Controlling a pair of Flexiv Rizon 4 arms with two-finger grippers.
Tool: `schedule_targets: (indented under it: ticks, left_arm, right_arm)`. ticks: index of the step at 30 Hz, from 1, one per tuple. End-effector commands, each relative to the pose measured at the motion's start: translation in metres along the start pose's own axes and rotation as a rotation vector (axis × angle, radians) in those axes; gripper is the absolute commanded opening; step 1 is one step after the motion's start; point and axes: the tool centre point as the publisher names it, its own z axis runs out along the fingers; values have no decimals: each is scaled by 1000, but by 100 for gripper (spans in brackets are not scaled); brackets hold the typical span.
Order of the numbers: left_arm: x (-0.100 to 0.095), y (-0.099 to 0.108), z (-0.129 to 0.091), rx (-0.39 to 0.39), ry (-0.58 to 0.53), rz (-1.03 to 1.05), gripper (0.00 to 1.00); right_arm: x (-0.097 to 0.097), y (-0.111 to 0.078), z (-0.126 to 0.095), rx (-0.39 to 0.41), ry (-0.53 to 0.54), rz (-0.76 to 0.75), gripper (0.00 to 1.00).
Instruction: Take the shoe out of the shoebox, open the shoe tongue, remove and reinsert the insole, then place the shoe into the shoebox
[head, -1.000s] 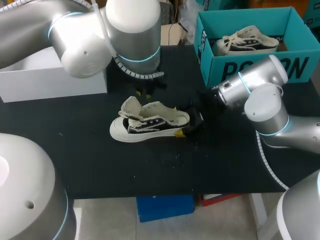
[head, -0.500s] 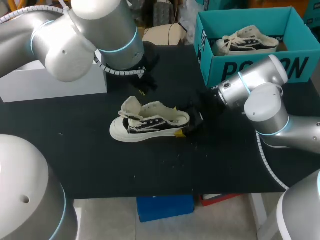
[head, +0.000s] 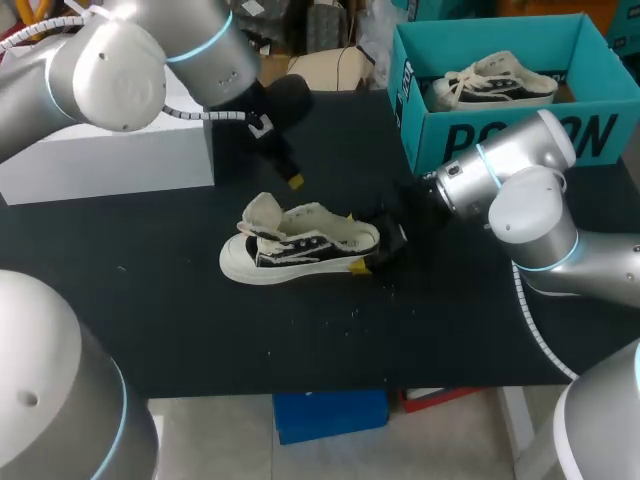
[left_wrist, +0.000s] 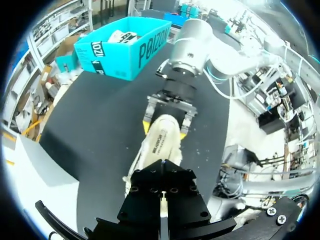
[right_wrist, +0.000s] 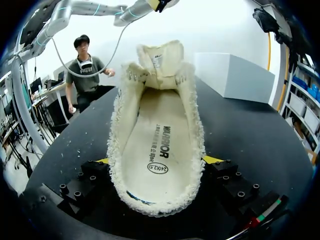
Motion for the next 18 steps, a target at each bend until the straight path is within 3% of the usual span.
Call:
schedule_targets:
  ticks: [1, 14, 16, 18]
  left_arm:
    - [-8, -15, 3, -218, 470, 192, 0]
    - [-8, -16, 3, -234, 443, 213, 0]
    - [-7, -16, 3, -264, 362, 195, 0]
    - [-7, -15, 4, -226, 324, 203, 0]
  right_arm:
    - [0, -4, 5, 0, 0, 1, 0]
    - [0, -4, 5, 0, 0, 1, 0]
    - [0, -4, 5, 0, 0, 1, 0]
    - [0, -4, 5, 0, 0, 1, 0]
